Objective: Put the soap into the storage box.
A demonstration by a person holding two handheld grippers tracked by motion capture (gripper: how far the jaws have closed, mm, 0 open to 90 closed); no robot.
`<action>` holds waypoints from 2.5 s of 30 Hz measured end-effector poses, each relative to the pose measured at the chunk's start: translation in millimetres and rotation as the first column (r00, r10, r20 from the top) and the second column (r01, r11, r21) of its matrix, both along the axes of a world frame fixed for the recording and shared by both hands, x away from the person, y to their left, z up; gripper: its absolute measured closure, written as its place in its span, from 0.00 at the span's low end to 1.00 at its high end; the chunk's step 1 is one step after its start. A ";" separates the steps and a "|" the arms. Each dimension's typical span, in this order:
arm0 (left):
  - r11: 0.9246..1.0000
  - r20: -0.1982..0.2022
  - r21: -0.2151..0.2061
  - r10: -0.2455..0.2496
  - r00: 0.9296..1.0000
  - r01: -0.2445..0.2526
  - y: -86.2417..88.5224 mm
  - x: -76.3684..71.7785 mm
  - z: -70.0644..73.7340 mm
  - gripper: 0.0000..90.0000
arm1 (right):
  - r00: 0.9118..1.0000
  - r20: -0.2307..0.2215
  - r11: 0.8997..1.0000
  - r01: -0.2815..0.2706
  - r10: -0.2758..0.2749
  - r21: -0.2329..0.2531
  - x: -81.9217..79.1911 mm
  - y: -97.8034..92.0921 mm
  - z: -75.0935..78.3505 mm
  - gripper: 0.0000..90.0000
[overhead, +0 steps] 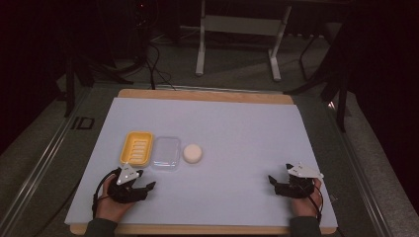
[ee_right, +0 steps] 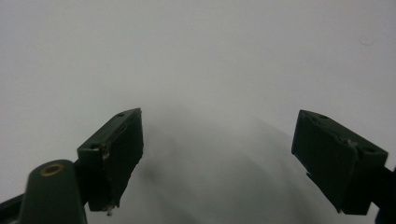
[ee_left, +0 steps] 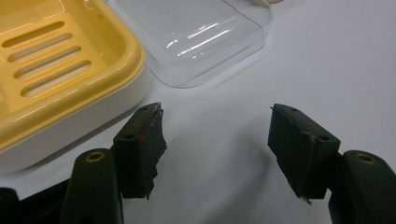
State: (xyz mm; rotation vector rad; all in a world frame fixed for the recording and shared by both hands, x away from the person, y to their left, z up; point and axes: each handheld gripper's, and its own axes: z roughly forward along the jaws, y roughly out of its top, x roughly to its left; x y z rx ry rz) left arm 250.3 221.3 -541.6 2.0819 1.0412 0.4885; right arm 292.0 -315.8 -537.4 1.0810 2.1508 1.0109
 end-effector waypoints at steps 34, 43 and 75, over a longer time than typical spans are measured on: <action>0.985 0.003 0.090 -0.148 0.989 0.147 -30.0 10.7 30.4 0.39 | 1.000 0.025 1.000 0.002 -0.002 -0.001 -2.4 -0.2 0.5 0.18; 0.974 -0.023 0.127 -0.184 0.983 0.186 -47.5 28.4 41.1 0.39 | 1.000 0.024 1.000 0.002 -0.002 0.007 -2.4 -0.8 0.6 0.18; 0.946 -0.059 0.166 -0.272 0.960 0.278 -88.3 71.7 58.0 0.41 | 1.000 0.026 1.000 0.005 -0.005 0.004 -3.1 -0.7 1.0 0.18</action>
